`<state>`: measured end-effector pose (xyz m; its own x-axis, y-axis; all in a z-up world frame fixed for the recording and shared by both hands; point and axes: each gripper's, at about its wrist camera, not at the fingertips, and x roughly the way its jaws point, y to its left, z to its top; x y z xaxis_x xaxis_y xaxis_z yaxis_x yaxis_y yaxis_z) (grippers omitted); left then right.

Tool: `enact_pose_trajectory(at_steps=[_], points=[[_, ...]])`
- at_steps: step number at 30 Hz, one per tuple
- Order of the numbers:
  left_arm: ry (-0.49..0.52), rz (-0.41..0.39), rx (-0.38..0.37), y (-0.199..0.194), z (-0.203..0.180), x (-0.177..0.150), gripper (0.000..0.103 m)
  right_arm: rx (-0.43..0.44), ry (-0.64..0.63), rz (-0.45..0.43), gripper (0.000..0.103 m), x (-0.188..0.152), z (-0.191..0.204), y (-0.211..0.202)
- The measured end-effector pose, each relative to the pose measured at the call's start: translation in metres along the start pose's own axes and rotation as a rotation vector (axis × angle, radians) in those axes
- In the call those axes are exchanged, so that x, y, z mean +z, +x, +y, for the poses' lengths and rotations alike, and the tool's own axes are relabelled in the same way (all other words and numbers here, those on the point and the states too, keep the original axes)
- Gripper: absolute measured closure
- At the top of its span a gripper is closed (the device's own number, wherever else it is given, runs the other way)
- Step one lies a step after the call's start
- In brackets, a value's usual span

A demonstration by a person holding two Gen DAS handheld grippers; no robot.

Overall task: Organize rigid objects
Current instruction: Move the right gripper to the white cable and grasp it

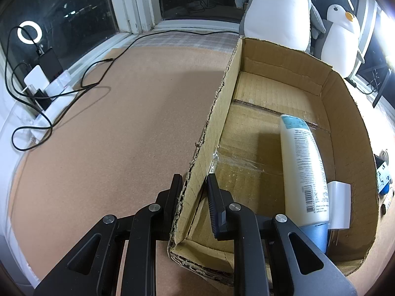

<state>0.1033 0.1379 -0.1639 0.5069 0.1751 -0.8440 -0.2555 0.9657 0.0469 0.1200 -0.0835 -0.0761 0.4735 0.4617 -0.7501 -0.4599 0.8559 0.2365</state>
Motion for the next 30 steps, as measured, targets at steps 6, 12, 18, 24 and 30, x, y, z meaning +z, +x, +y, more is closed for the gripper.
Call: enact_pose_trajectory(at_steps=[6,12,18,24,30], points=[[0.0,0.0,0.0,0.0,0.0,0.0,0.084,-0.069,0.057,-0.01,0.054,-0.01,-0.041,-0.018],[0.001,0.0,0.0,0.0,0.001,0.0,0.084,-0.157,0.114,0.002,0.054,-0.023,-0.086,-0.028],[0.002,0.001,0.001,0.0,0.002,0.0,0.084,-0.226,0.148,0.026,0.054,-0.035,-0.123,-0.032],[0.002,0.002,0.002,-0.001,0.004,-0.001,0.084,-0.278,0.165,0.066,0.054,-0.047,-0.153,-0.025],[0.003,0.002,0.002,-0.001,0.004,-0.001,0.084,-0.287,0.154,0.104,0.058,-0.048,-0.166,-0.012]])
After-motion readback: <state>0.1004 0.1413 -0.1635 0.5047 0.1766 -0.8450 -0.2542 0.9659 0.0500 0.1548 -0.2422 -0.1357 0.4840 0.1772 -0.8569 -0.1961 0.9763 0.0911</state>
